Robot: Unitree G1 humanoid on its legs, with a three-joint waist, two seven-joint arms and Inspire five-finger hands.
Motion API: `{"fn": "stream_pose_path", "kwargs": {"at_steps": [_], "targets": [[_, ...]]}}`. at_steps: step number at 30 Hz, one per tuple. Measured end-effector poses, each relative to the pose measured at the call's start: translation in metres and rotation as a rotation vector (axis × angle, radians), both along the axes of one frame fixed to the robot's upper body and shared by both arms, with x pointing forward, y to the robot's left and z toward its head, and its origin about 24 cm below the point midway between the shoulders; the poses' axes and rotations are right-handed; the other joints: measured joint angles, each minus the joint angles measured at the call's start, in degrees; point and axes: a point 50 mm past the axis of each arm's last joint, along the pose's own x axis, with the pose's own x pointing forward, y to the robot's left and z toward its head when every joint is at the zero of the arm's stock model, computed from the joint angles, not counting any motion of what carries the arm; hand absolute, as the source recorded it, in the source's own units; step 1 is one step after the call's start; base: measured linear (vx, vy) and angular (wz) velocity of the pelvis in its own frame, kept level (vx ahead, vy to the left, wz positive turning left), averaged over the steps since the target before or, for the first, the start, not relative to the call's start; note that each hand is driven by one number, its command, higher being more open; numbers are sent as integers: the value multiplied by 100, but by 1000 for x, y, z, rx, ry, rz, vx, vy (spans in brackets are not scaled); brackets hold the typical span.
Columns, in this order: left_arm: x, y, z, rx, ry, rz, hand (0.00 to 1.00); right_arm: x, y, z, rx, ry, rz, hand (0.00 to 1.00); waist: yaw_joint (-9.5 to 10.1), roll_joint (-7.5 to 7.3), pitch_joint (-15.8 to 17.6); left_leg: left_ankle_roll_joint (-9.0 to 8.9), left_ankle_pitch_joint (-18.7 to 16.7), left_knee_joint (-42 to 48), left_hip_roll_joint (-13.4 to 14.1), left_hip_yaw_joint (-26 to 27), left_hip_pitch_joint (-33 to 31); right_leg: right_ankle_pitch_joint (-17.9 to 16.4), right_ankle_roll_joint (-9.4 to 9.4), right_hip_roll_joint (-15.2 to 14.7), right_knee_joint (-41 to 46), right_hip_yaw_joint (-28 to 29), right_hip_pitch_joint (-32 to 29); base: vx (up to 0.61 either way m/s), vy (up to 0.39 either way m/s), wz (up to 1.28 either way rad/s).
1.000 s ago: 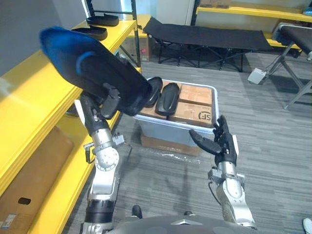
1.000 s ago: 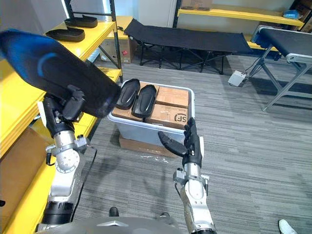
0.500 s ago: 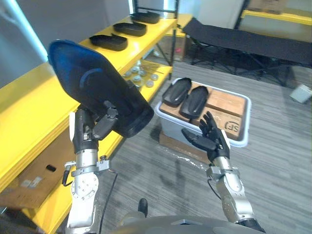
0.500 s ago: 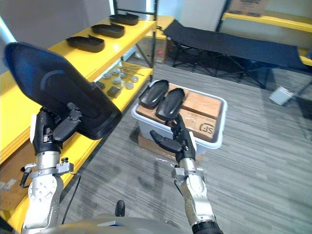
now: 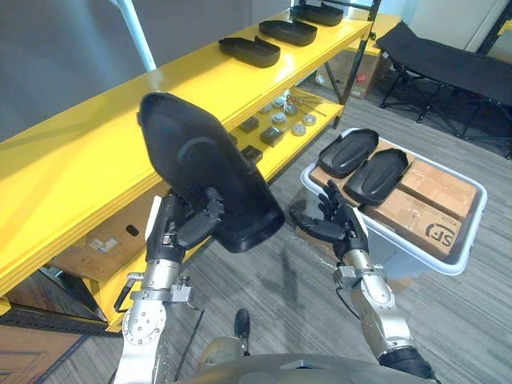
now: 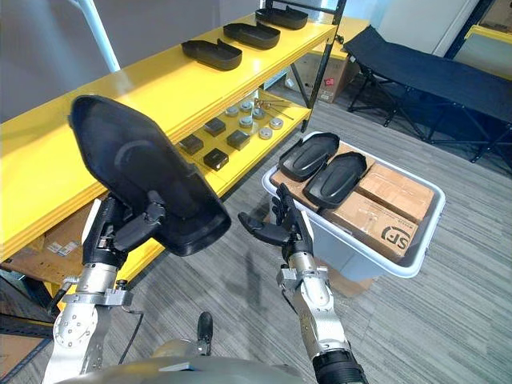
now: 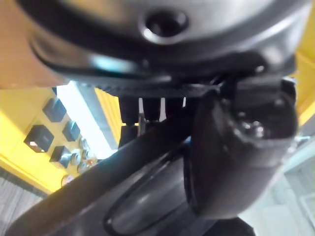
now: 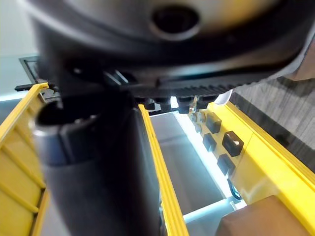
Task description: Walk over and take three plastic housings, then place them on the shelf
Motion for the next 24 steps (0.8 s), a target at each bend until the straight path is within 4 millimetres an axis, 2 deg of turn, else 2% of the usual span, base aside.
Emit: {"fn": "stream_pose_path", "kwargs": {"at_steps": [1, 6, 12, 13, 17, 22, 24], "targets": [[6, -7, 5, 17, -23, -78, 0, -8, -5, -4, 0, 17, -25, 100, -68, -46, 38, 53, 18, -1, -123, -153, 14, -226, -23, 12, 252, 427, -56, 29, -45, 63], [17, -24, 17, 13, -86, -231, 0, -12, -10, -1, 3, 0, -24, 100, -165, -112, 79, 122, 177, 26, -230, -193, 18, -259, -15, -52, 394, 676, -76, 69, -20, 23], [18, -24, 18, -28, -87, -231, 0, -4, -1, 13, 6, -84, 104, 100, -164, -85, 110, 67, 166, 30, -91, -13, 22, -182, -26, 105, 140, 891, -71, -29, -47, -16], [18, -24, 16, -31, -82, -232, 0, -4, -1, 13, 0, -86, 112, 100, -161, -78, 114, 12, 126, 29, -55, -17, 24, -177, -35, 143, 134, 889, -64, -86, -54, -1], [19, -24, 12, -42, -65, -233, 0, -4, -6, 14, -23, -84, 120, 100, -164, -40, 137, 18, 125, 24, -14, -18, 27, -193, -58, 177, 173, 883, -68, -59, -21, 1], [19, -24, 13, -67, -69, -249, 0, -3, -2, 18, -15, -107, 121, 100, -142, -63, 156, 70, 90, 25, -148, -5, 28, -290, -68, -3, 294, 825, -78, 8, 29, 7], [20, -25, 15, -60, -80, -274, 0, -2, 1, 20, 0, -129, 95, 100, -125, -174, 209, 176, -17, 149, -363, -1, 25, -510, -56, -276, 559, 722, -71, 53, 57, 30]]}}
